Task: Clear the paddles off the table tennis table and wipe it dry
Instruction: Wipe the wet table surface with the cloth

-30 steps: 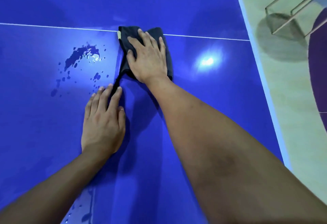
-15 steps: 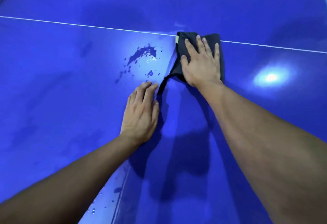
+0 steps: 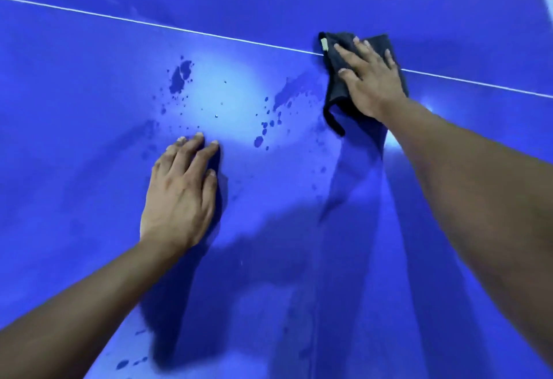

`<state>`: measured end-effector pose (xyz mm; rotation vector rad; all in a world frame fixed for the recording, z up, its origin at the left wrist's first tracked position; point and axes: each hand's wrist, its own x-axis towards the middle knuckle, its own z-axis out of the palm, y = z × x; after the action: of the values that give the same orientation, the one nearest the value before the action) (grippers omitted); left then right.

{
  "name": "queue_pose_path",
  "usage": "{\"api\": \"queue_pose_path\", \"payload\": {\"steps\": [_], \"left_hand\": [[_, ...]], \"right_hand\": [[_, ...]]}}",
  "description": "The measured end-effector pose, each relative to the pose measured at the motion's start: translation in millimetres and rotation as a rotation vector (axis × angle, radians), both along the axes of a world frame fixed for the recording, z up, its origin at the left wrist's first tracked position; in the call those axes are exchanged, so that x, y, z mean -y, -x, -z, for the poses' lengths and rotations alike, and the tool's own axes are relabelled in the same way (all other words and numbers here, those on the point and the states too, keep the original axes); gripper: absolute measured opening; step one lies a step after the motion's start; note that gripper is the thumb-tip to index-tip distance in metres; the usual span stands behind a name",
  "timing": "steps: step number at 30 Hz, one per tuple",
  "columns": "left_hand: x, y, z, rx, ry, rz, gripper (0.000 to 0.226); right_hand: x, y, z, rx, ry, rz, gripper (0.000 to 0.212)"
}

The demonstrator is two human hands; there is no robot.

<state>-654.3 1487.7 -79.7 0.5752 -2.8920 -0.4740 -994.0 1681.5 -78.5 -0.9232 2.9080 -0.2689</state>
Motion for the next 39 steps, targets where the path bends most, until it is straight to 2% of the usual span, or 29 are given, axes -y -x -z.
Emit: {"api": "queue_pose_path", "payload": {"steps": [4,10,14,16,24,31,39], "left_hand": [[-2.2,2.8,0.1,0.009,-0.014,-0.022,0.050],[-0.8,1.3,-4.5,0.010,-0.036,0.003,0.044],[6.0,-0.2,-11.2,-0.002,-0.103,0.044,0.047],[7.1,-13.8,-13.7,0.017,-0.066,0.088,0.048],[-31.8,-143.4,-18.5,0.107,0.052,0.147,0.051],[-73.1,-261.4,-13.4,0.082,0.061,0.115,0.052],[-98.3,-323.9,-24.0,0.077,0.003,0.060,0.051]], "right_hand": [[32.5,-17.7,-1.5,0.027,-0.018,-0.157,0.055],[23.7,-101.6,-2.1,0.020,-0.017,-0.317,0.054],[7.6,-166.0,-5.0,0.044,-0.018,-0.335,0.054],[-3.7,-201.7,-6.3,0.052,-0.015,-0.353,0.053],[-62.1,-365.7,-12.1,0.082,-0.026,-0.400,0.053],[-112.7,-509.0,-6.5,0.060,0.000,-0.437,0.054],[-158.0,-629.0,-1.3,0.076,0.068,-0.481,0.055]]}}
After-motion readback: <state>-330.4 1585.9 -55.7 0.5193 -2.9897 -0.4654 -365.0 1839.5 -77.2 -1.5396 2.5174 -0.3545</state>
